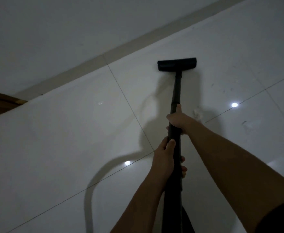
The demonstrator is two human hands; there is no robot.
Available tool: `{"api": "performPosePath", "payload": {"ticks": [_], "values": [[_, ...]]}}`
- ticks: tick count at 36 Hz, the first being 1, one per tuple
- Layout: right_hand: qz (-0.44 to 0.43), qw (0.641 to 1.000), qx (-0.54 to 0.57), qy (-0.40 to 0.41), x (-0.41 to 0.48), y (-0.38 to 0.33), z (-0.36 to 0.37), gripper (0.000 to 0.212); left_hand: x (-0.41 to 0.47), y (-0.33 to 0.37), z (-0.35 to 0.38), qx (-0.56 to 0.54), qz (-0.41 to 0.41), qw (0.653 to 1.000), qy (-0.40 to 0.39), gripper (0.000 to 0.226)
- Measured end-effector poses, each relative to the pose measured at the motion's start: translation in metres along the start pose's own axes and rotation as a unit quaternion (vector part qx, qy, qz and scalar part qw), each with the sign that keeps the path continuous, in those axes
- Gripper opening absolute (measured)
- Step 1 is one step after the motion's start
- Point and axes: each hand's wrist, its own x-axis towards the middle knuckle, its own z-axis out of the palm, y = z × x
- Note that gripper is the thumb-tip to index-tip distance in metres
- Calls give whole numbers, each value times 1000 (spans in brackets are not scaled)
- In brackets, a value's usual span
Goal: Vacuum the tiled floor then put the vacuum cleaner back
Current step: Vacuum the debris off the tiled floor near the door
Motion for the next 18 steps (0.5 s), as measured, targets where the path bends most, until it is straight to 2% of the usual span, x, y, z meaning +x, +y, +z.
{"api": "performPosePath", "payload": {"ticks": [6,10,14,18], "values": [[4,999,48,-3,-41,49,49,76,-47,-43,-42,71,7,997,4,27],[2,998,69,-9,-59,74,86,77,-74,-63,-70,130,-12,991,-24,41],[4,998,57,-14,-67,82,116,77,-89,-76,-99,80,1,997,4,26],[1,999,45,-20,-63,79,130,80,-89,-77,-113,46,-12,999,2,22]]}}
